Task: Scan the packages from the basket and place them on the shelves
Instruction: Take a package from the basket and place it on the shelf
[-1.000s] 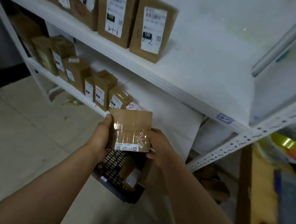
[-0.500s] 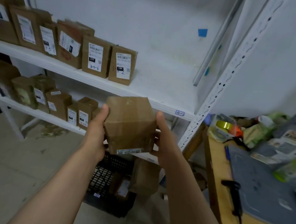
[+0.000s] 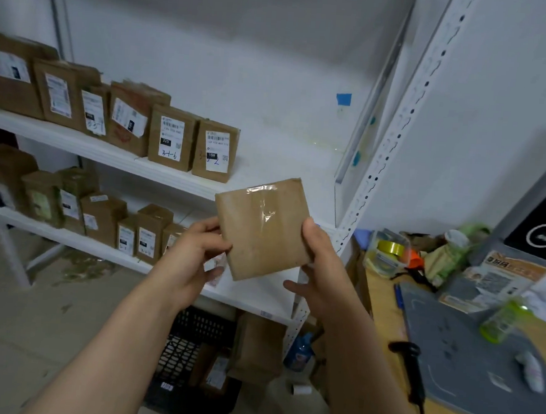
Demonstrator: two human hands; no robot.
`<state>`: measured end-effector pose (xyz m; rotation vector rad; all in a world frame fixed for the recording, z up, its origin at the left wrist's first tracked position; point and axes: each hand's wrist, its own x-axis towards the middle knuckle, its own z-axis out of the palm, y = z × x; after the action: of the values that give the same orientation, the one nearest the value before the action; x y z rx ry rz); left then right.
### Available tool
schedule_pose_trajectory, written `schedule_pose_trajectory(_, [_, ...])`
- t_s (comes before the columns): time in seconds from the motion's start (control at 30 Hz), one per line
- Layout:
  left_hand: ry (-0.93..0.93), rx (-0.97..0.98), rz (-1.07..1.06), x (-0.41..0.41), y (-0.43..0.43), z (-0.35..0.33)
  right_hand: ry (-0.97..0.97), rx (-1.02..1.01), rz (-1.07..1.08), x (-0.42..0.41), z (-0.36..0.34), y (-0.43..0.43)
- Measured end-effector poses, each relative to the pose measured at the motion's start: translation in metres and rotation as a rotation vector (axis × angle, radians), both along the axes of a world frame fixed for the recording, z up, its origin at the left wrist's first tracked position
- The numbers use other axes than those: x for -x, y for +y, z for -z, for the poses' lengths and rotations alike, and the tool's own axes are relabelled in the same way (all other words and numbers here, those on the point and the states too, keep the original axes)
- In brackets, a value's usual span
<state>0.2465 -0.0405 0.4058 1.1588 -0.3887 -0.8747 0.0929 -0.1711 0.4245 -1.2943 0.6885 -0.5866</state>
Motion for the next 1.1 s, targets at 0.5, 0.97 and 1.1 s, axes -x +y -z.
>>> schedule_pose_trajectory(0.5, [0.155,-0.063,0.037,0.022,-0.008,-0.012,-0.244,-0.008,0.032,0.03,-0.01,-0.026])
schedule_pose_trajectory(0.97, [0.006,-0.099,0.104,0.024,0.003,-0.017,-0.19,0.284,-0.068,0.015,-0.002,-0.01])
schedule_pose_trajectory(1.1, [-0.186,0.02,-0.035,0.011,0.006,-0.002,-0.133,0.123,-0.035,0.013,-0.007,-0.011])
